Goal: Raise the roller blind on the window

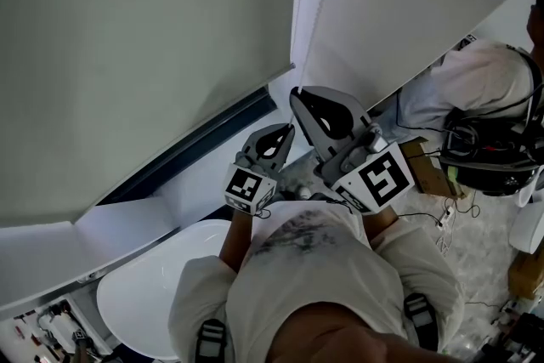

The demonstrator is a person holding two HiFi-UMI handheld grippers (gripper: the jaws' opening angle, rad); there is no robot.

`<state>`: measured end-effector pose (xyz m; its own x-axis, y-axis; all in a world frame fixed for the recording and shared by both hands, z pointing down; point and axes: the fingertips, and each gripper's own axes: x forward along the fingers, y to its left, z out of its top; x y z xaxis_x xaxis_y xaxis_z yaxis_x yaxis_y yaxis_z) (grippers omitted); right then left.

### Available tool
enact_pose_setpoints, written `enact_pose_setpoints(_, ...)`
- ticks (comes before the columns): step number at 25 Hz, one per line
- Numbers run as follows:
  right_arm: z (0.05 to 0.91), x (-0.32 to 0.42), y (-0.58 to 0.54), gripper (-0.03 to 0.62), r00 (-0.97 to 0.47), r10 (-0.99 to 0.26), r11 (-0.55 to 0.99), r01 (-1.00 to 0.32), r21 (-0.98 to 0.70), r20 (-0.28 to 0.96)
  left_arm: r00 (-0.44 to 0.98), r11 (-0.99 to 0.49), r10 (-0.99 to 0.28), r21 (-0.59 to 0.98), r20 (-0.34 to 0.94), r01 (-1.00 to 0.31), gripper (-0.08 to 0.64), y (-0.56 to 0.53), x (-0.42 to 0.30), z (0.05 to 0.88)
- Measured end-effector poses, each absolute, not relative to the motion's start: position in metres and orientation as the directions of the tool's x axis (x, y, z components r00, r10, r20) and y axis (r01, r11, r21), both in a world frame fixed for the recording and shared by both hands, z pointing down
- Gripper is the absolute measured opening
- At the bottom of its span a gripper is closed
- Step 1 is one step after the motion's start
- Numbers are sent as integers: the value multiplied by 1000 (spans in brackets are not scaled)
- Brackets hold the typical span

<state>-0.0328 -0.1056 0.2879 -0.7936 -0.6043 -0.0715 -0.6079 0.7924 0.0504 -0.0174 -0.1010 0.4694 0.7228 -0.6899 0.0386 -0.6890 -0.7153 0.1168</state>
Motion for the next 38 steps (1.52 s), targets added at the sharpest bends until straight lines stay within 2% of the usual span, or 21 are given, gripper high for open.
enact_pose_setpoints(9, 327, -20, -106, 61, -810, -583, 812, -584, -9, -67, 709, -699, -701, 123, 75, -704, 8, -105, -5, 507)
enact_pose_setpoints(28, 384, -28, -98, 61, -809, -587, 809, -587, 20, -10, 686, -668, -706, 155, 176, -728, 8, -103, -12, 578)
enact_pose_setpoints(34, 415, -27, -95, 61, -814, -579, 815, -580, 4, 45, 681, -661, -700, 166, 215, -732, 8, -97, -11, 606)
enact_pose_setpoints(38, 413, -27, -98, 61, -810, -586, 811, -585, 22, 24, 667, -644, -715, 172, 211, -745, 8, -91, -20, 600)
